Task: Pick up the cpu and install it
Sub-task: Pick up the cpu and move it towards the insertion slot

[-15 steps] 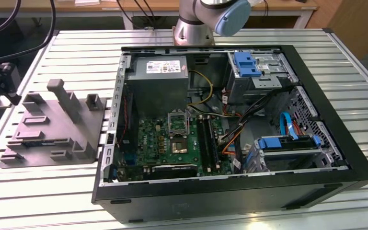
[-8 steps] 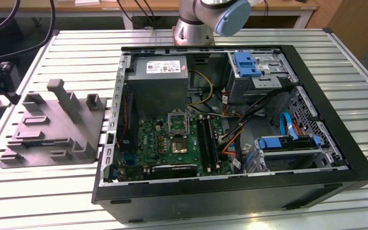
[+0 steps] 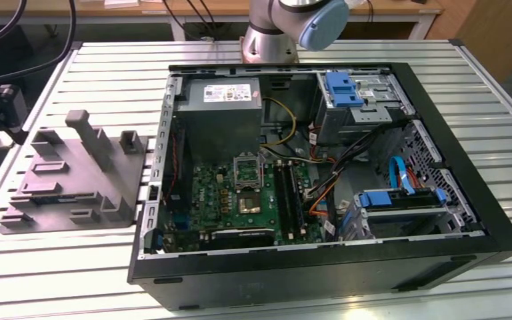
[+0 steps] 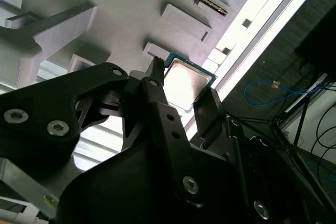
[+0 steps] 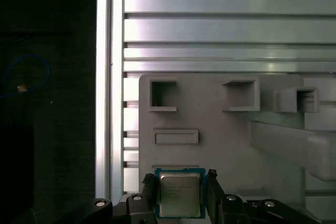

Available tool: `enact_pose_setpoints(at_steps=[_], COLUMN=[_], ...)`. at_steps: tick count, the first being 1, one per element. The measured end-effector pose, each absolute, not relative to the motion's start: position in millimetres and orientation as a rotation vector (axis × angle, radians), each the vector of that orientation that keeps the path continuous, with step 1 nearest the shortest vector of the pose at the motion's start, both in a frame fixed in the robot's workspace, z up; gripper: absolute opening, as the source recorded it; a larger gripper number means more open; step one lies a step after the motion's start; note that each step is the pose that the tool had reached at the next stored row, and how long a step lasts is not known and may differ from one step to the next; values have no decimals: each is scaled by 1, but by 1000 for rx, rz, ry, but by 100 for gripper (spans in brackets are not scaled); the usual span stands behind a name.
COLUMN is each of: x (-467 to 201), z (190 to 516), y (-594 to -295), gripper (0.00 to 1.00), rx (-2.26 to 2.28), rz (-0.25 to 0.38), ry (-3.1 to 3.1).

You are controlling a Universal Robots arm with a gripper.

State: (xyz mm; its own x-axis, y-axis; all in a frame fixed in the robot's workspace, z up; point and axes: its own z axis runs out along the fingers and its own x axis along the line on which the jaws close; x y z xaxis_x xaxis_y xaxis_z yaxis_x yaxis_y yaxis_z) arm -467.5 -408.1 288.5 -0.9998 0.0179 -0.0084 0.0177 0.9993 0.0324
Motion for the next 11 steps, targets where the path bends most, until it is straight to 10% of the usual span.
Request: enact_pose_setpoints(at_steps=[11], x=[-467], z=[292], y=[-408], gripper=[47], rx=[28], rz=[50], ry=[3133])
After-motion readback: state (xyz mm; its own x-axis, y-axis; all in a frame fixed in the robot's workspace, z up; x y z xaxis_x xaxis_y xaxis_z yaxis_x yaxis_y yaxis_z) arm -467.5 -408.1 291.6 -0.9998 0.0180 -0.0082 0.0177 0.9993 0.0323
